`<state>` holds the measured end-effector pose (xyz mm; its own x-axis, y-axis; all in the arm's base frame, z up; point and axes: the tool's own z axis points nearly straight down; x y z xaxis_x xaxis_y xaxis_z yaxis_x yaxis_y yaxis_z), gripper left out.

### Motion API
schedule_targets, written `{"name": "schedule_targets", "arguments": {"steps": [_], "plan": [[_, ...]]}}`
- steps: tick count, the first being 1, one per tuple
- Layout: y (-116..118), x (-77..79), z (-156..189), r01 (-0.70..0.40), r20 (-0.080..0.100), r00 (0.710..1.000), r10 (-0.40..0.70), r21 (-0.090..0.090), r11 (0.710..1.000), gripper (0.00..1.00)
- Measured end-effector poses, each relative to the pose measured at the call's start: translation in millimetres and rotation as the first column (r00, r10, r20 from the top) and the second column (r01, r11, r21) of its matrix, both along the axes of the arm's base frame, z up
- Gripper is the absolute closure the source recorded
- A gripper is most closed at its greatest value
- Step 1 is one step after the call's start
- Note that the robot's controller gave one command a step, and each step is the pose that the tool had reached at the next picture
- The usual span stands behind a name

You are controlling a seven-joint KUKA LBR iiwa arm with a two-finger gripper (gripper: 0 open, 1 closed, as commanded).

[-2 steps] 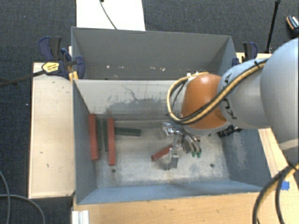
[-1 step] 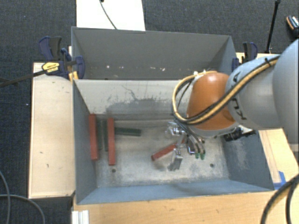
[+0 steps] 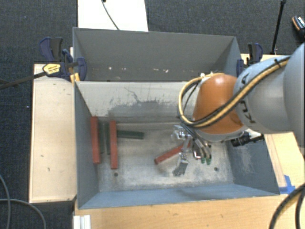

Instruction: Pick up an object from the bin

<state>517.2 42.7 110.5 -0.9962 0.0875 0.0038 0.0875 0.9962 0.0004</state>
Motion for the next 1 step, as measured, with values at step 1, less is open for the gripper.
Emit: {"name": "schedule_targets", "arguments": {"steps": [1], "plan": [[-10.8, -2.3, -41.4, 0.102, 0.002, 0.995, -0.102, 0.000, 0.995, 0.00]]}}
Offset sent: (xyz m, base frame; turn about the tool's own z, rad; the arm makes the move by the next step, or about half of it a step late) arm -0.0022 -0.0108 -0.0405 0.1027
